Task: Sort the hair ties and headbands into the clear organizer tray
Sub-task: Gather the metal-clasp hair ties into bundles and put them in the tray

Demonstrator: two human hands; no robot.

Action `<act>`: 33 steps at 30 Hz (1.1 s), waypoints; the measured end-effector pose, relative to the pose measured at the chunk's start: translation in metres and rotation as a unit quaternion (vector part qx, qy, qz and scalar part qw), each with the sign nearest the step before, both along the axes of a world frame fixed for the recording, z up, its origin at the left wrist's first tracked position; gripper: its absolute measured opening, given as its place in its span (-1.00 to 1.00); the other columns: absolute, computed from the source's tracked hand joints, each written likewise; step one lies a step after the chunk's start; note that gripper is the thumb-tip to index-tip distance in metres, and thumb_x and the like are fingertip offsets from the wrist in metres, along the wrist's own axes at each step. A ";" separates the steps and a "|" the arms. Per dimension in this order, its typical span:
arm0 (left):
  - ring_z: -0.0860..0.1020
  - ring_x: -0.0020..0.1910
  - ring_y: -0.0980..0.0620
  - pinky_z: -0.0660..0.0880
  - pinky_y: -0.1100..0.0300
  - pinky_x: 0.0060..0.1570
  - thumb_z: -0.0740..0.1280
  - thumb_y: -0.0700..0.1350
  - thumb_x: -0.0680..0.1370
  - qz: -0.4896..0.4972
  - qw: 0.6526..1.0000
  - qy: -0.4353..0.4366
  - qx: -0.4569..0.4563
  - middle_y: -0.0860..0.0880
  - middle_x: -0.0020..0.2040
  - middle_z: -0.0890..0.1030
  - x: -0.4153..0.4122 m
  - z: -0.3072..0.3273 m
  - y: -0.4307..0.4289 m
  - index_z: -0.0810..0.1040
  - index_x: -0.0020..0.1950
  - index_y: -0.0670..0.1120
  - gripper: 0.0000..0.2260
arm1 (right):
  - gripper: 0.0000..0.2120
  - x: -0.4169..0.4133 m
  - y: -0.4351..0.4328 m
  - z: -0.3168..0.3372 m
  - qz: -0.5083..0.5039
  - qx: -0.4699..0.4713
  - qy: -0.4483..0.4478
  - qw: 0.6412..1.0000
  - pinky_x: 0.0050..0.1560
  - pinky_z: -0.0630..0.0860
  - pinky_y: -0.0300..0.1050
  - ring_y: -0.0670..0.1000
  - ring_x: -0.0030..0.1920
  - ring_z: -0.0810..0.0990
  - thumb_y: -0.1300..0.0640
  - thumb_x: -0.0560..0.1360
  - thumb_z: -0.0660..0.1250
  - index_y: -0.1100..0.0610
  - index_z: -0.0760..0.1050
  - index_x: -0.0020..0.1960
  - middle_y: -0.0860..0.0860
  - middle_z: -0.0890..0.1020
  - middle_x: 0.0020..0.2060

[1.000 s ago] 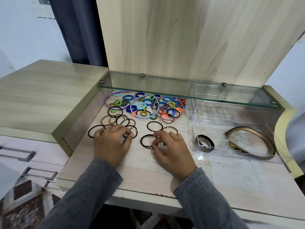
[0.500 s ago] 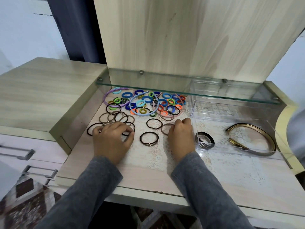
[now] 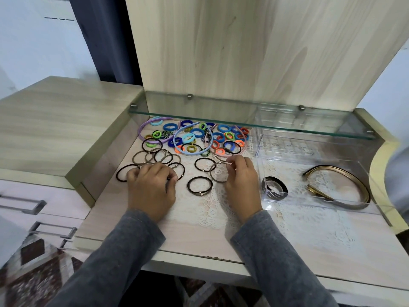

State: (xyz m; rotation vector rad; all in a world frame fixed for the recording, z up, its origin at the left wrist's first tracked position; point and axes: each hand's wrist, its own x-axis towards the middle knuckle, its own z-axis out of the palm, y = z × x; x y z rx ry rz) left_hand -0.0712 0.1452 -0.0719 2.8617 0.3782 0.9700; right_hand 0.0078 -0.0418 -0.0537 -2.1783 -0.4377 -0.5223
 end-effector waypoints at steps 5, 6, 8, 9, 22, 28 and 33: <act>0.53 -0.09 0.02 0.21 0.05 -0.01 0.28 0.01 0.44 0.002 1.000 0.014 -0.010 0.14 -0.13 0.58 -0.001 0.002 -0.001 0.55 -0.15 0.08 -0.92 | -0.91 -0.005 -0.005 0.004 0.116 0.079 -0.047 0.989 -0.08 0.34 -0.46 -0.20 -0.13 0.46 0.36 0.52 0.30 0.23 0.53 -0.04 0.02 0.54 -0.13; 0.53 -0.09 0.02 0.22 0.04 0.00 0.28 0.01 0.43 0.006 1.000 0.014 -0.016 0.15 -0.14 0.58 -0.001 0.004 -0.002 0.56 -0.16 0.08 -0.92 | -0.92 -0.006 -0.006 0.004 0.142 0.082 -0.046 0.985 -0.08 0.36 -0.42 -0.19 -0.12 0.48 0.36 0.51 0.31 0.22 0.53 -0.05 0.02 0.54 -0.13; 0.55 -0.10 0.04 0.22 0.04 0.00 0.29 0.03 0.40 0.009 1.000 0.013 -0.025 0.17 -0.15 0.60 -0.002 0.007 -0.003 0.57 -0.18 0.10 -0.92 | -0.92 -0.006 -0.007 0.003 0.193 0.073 -0.044 0.977 -0.04 0.40 -0.34 -0.13 -0.10 0.50 0.36 0.50 0.32 0.21 0.54 -0.06 0.01 0.54 -0.13; 0.55 -0.09 0.05 0.22 0.04 0.00 0.30 0.04 0.38 0.010 0.999 0.015 -0.029 0.18 -0.15 0.61 -0.003 0.008 -0.004 0.58 -0.19 0.11 -0.91 | -0.91 -0.007 -0.008 0.001 0.212 0.064 -0.041 0.974 -0.03 0.42 -0.31 -0.12 -0.09 0.51 0.36 0.50 0.33 0.21 0.54 -0.07 0.00 0.54 -0.12; 0.57 -0.12 0.05 0.18 0.03 0.02 0.32 0.05 0.41 0.020 1.000 0.004 0.001 0.16 -0.14 0.62 -0.005 0.008 -0.007 0.61 -0.23 0.10 -0.91 | -0.92 -0.010 -0.012 -0.007 0.274 -0.065 -0.055 0.958 -0.08 0.49 -0.08 -0.01 -0.10 0.52 0.35 0.48 0.33 0.21 0.56 -0.10 0.01 0.56 -0.11; 0.52 -0.16 -0.04 0.21 0.05 -0.06 0.31 -0.02 0.41 0.009 0.999 -0.006 0.031 0.04 -0.12 0.56 -0.003 0.004 -0.006 0.59 -0.16 -0.01 -0.89 | -0.90 -0.012 -0.011 -0.007 0.236 -0.040 -0.029 0.970 0.04 0.47 -0.13 -0.06 0.01 0.49 0.26 0.50 0.31 0.15 0.58 -0.03 -0.06 0.56 -0.08; 0.50 -0.11 -0.04 0.22 0.04 -0.07 0.29 -0.02 0.45 0.002 1.000 -0.009 0.022 0.02 -0.06 0.54 -0.004 0.005 -0.004 0.59 -0.10 0.01 -0.88 | -0.78 -0.002 -0.008 -0.011 0.147 -0.089 -0.046 0.984 0.02 0.48 -0.07 0.01 -0.01 0.49 0.29 0.52 0.26 0.17 0.59 0.11 0.00 0.54 -0.05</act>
